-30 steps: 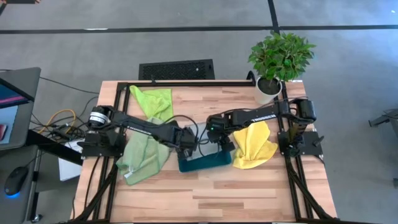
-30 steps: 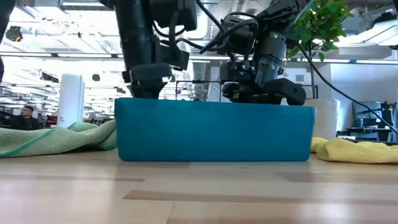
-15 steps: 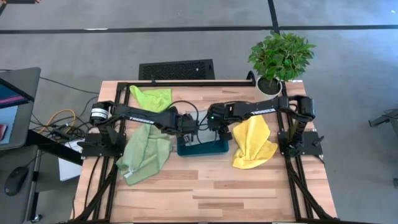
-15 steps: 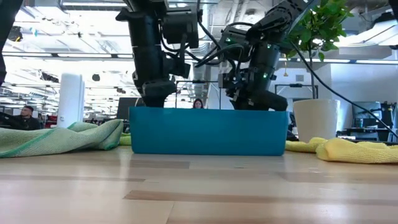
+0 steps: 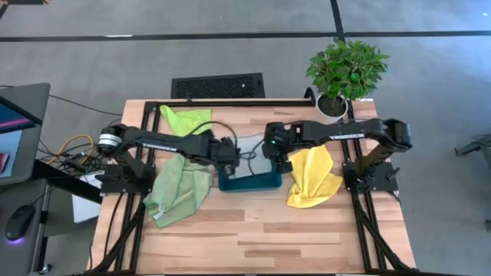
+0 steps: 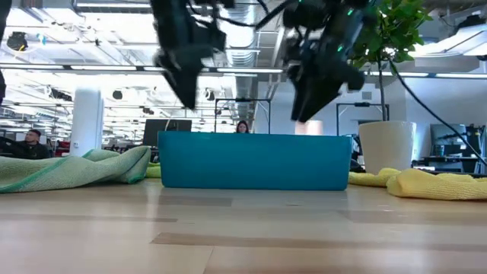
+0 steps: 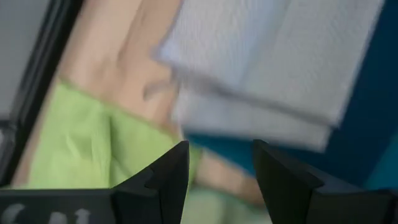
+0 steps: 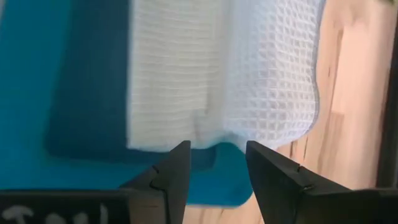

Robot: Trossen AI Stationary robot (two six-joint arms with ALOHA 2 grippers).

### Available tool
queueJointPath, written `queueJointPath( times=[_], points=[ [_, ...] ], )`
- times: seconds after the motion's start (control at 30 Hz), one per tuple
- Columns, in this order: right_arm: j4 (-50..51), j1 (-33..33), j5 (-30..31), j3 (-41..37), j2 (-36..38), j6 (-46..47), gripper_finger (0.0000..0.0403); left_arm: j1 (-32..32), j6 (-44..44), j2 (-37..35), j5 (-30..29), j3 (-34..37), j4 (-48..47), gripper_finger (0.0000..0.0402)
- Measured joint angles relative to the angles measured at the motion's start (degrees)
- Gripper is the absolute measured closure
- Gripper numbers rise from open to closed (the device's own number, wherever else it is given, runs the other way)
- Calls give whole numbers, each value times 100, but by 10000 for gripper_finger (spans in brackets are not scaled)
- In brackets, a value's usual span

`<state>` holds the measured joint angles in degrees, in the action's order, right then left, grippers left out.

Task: Fold microfiber towels
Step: Put the folded gray microfiber towel into the blue bin, then fold the yellow microfiber towel

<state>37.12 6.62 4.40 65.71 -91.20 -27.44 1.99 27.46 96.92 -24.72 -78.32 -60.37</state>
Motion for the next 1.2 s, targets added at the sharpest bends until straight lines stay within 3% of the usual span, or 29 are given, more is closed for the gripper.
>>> queueJointPath(
  times=[0.27,0.43,0.6,0.77,1.03,1.2],
  points=[
    [497,-885,-42,-41,594,37,223,1041,2555,-339,154,2,-1441,233],
    [950,-1363,-42,-41,839,603,223,1741,3442,-337,157,8,-1641,233],
    [1634,-1714,-39,-51,913,1705,223,2330,3906,-323,-173,9,-1635,233],
    [1685,-1946,-42,-381,913,2774,223,2741,4072,-323,-508,9,-1642,233],
    [1189,-2205,-706,-965,907,4283,223,2875,4063,-321,-619,9,-1651,233],
    [992,-2464,-727,-1097,722,5006,223,2894,4116,-321,-732,9,-1644,233]
  ],
)
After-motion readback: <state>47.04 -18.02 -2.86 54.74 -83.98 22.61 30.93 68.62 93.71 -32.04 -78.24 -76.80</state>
